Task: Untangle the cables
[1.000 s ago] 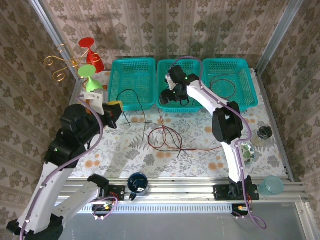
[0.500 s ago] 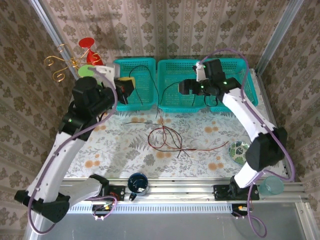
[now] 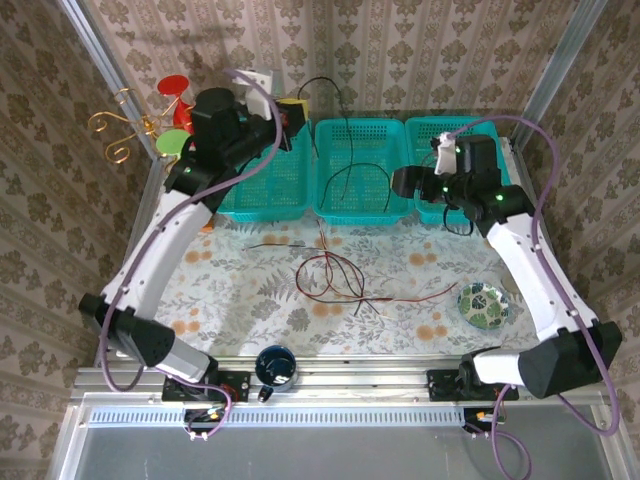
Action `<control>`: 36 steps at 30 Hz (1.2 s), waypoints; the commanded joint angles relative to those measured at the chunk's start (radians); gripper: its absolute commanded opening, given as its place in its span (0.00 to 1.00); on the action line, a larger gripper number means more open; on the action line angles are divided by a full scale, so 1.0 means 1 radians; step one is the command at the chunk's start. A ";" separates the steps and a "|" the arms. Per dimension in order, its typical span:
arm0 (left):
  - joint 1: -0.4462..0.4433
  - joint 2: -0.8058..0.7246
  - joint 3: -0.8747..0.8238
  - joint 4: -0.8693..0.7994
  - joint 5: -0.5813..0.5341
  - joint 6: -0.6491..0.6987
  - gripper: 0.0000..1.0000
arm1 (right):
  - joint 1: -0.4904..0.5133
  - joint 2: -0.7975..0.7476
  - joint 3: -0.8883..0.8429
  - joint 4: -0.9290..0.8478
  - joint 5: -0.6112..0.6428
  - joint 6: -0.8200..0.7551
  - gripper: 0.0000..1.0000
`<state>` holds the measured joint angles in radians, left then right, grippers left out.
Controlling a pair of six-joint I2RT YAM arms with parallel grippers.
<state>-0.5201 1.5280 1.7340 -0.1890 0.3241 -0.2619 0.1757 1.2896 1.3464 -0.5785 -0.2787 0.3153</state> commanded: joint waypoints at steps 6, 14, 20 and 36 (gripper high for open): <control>-0.049 0.251 0.025 -0.006 -0.148 0.101 0.00 | -0.047 -0.118 -0.078 -0.038 -0.040 -0.002 0.87; -0.081 0.835 0.601 -0.563 -0.069 0.085 0.00 | -0.070 -0.154 -0.096 -0.068 -0.052 -0.004 0.88; -0.118 1.097 0.946 -0.789 -0.100 0.101 0.00 | -0.071 -0.172 -0.104 -0.082 -0.049 -0.002 0.87; -0.138 0.840 0.808 -0.642 -0.202 0.128 0.66 | -0.073 -0.196 -0.176 -0.096 0.007 0.055 0.87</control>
<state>-0.6468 2.5195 2.5305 -0.8814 0.1596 -0.1566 0.1089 1.1210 1.1992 -0.6373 -0.2996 0.3294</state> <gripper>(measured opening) 0.653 0.873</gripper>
